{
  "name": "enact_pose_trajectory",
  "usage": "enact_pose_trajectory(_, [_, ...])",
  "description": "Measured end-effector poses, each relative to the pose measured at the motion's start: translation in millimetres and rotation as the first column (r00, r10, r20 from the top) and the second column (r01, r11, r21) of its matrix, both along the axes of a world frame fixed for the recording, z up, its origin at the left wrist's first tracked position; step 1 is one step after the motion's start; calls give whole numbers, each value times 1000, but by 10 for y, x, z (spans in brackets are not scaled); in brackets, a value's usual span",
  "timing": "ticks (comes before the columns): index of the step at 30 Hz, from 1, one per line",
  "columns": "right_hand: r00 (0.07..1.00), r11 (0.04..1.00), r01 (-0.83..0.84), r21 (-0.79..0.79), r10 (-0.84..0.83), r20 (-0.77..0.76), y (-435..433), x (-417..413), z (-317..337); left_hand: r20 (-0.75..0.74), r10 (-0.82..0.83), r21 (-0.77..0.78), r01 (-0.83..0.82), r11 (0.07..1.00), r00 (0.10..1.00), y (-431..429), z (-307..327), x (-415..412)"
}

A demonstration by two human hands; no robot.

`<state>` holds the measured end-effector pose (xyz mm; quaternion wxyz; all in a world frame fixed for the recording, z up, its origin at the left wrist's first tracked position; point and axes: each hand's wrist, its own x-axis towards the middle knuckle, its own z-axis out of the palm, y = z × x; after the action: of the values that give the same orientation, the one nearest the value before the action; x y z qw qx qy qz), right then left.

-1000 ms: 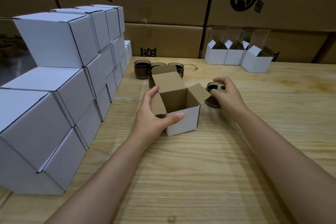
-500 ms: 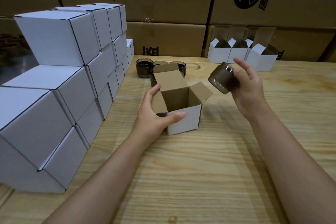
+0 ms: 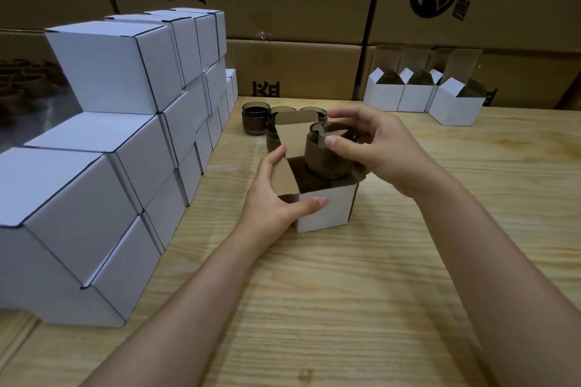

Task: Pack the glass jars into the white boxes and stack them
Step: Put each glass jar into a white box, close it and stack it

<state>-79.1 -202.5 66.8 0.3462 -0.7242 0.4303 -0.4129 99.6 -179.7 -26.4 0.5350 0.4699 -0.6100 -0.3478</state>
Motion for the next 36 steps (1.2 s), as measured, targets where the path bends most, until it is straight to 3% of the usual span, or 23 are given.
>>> enact_pose_trajectory(5, [970,999,7,-49,-18,-242,20,93,-49,-20,-4,15,5,1000,1000,-9,-10,6])
enact_pose_trajectory(11, [864,997,-25,-74,-15,-503,58,180,-84,-18,-1,15,1,1000,1000,-46,-62,18])
enact_pose_trajectory(19, [749,997,-60,38,70,-659,77,197,-55,-7,-4,3,4,1000,1000,-49,-72,18])
enact_pose_trajectory(21, [847,998,-67,22,68,-527,73,178,-55,-15,-3,7,3,1000,1000,-41,-55,16])
enact_pose_trajectory(23, [977,998,34,-61,-46,-209,55,137,-43,-20,1,22,0,1000,1000,-29,-31,8])
enact_pose_trajectory(24, [990,986,141,-85,-142,-6,27,103,-48,-23,-2,32,2,999,1000,-21,-18,3])
enact_pose_trajectory(26, [889,955,295,26,-285,359,-49,15,-110,-34,-8,48,10,999,999,-2,-2,-1])
enact_pose_trajectory(27, [834,942,319,102,-330,441,-75,-22,-166,-42,-13,52,15,999,999,6,5,-2])
enact_pose_trajectory(29, [783,939,231,255,-335,524,-88,-40,-356,-58,-27,55,30,998,998,19,17,-2])
enact_pose_trajectory(32, [750,896,-103,433,-216,626,-44,43,-632,-67,-44,55,47,997,997,25,29,-11])
enact_pose_trajectory(36, [807,885,-268,382,-10,590,-11,134,-672,-128,-74,55,82,995,989,33,14,-6])
